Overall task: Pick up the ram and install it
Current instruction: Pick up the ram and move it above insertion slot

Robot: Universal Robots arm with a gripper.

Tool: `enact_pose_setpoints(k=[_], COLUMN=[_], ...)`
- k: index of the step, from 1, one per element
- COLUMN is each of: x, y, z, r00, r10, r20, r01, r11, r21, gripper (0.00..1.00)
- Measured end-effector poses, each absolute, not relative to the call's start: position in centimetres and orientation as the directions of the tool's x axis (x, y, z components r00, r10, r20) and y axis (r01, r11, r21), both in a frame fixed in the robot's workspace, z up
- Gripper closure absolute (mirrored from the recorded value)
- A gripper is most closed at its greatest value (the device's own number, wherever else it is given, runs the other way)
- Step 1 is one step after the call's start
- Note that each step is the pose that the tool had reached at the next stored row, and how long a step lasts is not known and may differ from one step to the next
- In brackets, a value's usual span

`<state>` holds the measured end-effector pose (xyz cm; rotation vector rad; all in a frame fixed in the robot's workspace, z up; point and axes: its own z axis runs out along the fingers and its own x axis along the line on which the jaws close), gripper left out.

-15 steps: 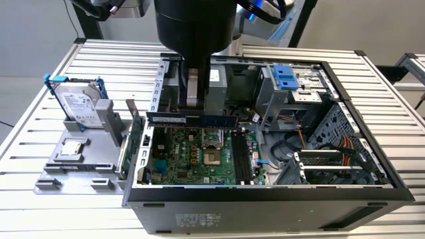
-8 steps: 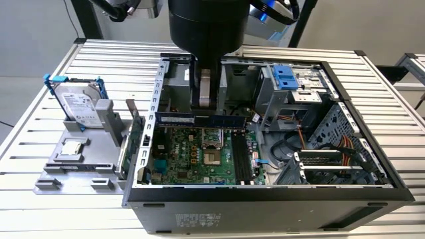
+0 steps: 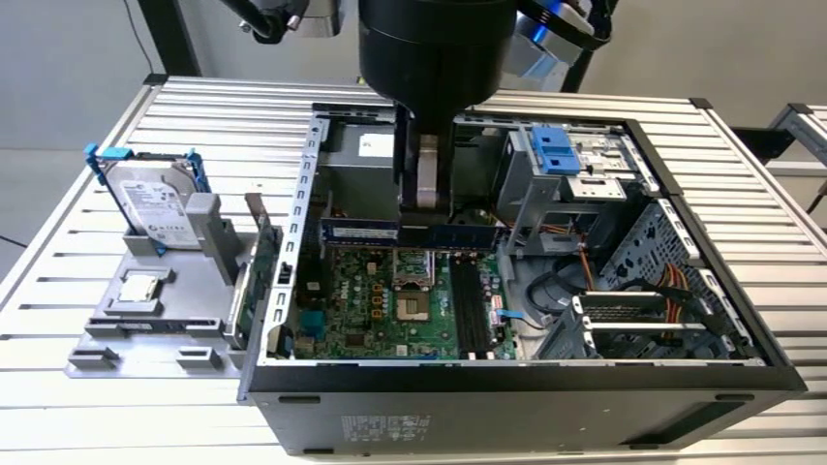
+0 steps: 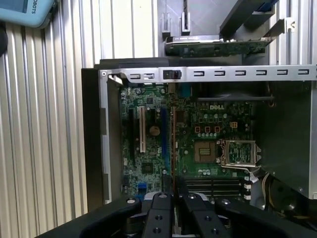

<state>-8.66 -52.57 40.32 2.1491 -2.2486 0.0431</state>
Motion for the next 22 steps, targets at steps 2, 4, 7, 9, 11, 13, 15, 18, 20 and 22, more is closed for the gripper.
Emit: enact_pose_setpoints(k=[2, 4, 7, 9, 11, 13, 15, 18, 20, 22], x=[-8.3, -7.9, -7.2, -6.6, -6.1, -5.6, -5.1, -4.3, -3.8, -3.3], y=[-52.6, -52.6, -52.6, -52.6, -52.6, -52.5, -52.5, -52.4, -52.3, -52.2], z=[40.3, 40.3, 40.3, 40.3, 40.3, 40.3, 40.3, 40.3, 40.3, 40.3], r00=[-0.045, -0.045, -0.045, -0.045, -0.045, -0.045, -0.045, -0.045, -0.045, -0.045], r10=[-0.998, -0.998, -0.998, -0.998, -0.998, -0.998, -0.998, -0.998, -0.998, -0.998], r20=[0.041, 0.041, 0.041, 0.041, 0.041, 0.041, 0.041, 0.042, 0.042, 0.042], r01=[-0.999, -0.999, -0.999, -0.999, -0.999, -0.999, -0.999, -0.999, -0.999, -0.999], r11=[0.045, 0.045, 0.045, 0.045, 0.045, 0.045, 0.045, 0.045, 0.045, 0.045], r21=[0.001, 0.002, 0.002, 0.002, 0.002, 0.002, 0.002, 0.002, 0.002, 0.002], gripper=[1.00, 1.00, 1.00, 1.00, 1.00, 1.00, 1.00, 1.00, 1.00, 1.00])
